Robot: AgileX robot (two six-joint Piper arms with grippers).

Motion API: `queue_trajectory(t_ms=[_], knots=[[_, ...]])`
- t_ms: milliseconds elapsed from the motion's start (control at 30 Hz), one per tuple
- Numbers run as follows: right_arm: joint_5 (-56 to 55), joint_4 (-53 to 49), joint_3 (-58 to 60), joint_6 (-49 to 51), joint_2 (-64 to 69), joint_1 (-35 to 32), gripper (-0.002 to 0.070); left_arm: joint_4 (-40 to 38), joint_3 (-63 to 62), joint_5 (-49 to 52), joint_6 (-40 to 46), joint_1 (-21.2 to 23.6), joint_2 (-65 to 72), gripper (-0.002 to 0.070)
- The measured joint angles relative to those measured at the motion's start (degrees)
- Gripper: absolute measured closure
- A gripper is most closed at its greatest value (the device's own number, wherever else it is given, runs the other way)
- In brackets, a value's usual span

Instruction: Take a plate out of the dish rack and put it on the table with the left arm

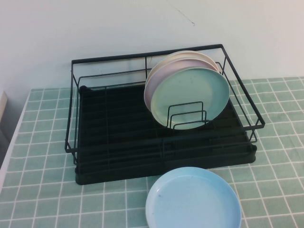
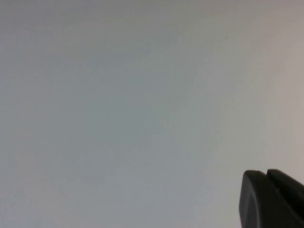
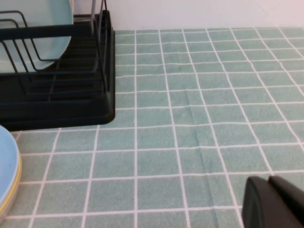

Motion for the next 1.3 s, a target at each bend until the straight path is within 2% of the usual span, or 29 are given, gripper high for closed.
queue_trajectory(t_ms=[100,233,367,567,667,733,833,1000,1200,1300], knots=[[0.00,0.00,0.00,0.00,0.00,0.00,0.0678,2.01,-6.44,3.67,-1.92,0.00,0.00,0.0678],[0.00,0.00,0.00,0.00,0.00,0.00,0.0678,6.84,-19.40,17.72,-4.17,0.00,0.47,0.0678],[0.00,0.00,0.00,0.00,0.00,0.00,0.0678,8.08,-32.48,32.40,-6.20,0.00,5.98,0.0678],[0.00,0.00,0.00,0.00,0.00,0.00,0.0678,8.05,-45.63,60.22,-6.43,0.00,18.79,0.0678],[0.00,0.00,0.00,0.00,0.00,0.00,0.0678,5.42,-50.84,74.66,-3.58,0.00,26.97,0.0678],[0.00,0.00,0.00,0.00,0.00,0.00,0.0678,1.29,-53.51,82.56,3.86,0.00,32.34,0.0678],[0.00,0.00,0.00,0.00,0.00,0.00,0.0678,-7.51,-54.97,86.95,18.19,0.00,38.73,0.0678],[0.00,0.00,0.00,0.00,0.00,0.00,0.0678,-25.66,-55.07,84.44,35.67,0.00,46.90,0.0678],[0.00,0.00,0.00,0.00,0.00,0.00,0.0678,-50.69,-55.87,84.09,62.71,0.00,55.28,0.0678],[0.00,0.00,0.00,0.00,0.00,0.00,0.0678,-56.59,-57.85,86.75,68.54,0.00,60.10,0.0678]])
